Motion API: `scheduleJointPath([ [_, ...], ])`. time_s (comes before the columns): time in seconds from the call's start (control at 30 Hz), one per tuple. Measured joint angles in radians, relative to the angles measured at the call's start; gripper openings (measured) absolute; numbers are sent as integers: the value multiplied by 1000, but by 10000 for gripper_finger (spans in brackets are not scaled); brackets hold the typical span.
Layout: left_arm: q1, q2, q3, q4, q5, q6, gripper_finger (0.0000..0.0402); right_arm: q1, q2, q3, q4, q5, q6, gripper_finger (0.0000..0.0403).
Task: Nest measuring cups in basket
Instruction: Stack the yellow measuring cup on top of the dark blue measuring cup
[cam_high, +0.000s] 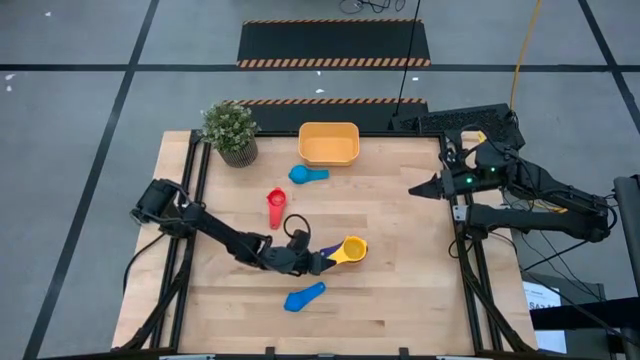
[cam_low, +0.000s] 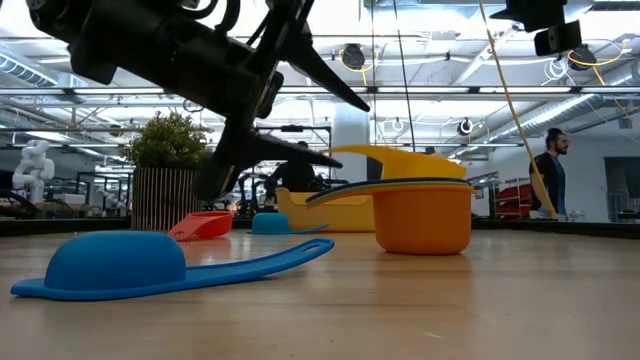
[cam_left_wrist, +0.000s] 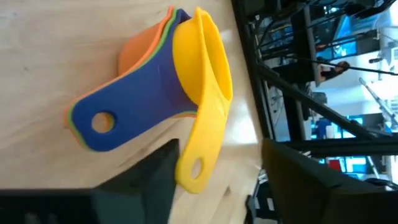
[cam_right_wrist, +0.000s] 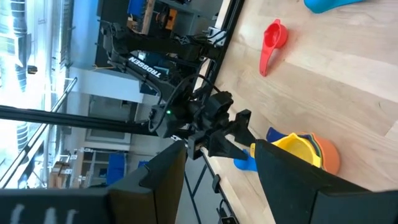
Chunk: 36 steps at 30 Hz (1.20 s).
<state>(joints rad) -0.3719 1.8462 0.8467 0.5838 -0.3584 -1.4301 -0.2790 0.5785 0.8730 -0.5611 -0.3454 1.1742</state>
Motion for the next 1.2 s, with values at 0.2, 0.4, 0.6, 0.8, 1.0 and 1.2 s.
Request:
scheduleJointPath([
  [0.2, 29, -1, 0, -60, 122, 13, 312, 0, 0, 0, -36, -1, -1, 187],
  [0.4, 64, -48, 0, -252, 177, 112, 343, 0, 0, 0, -143, -15, -2, 187],
  [0.6, 126, -152, 6, -434, 232, 248, 344, 0, 0, 0, -256, -22, -20, 187],
  [0.8, 149, -271, 13, -538, 261, 384, 344, 0, 7, 0, -275, -16, -31, 187],
  [1.0, 140, -275, 8, -596, 259, 501, 345, 0, 9, 0, -331, 39, -35, 187],
  [1.2, 130, -256, 10, -559, 290, 620, 348, 0, 9, 0, -342, 56, -18, 187],
])
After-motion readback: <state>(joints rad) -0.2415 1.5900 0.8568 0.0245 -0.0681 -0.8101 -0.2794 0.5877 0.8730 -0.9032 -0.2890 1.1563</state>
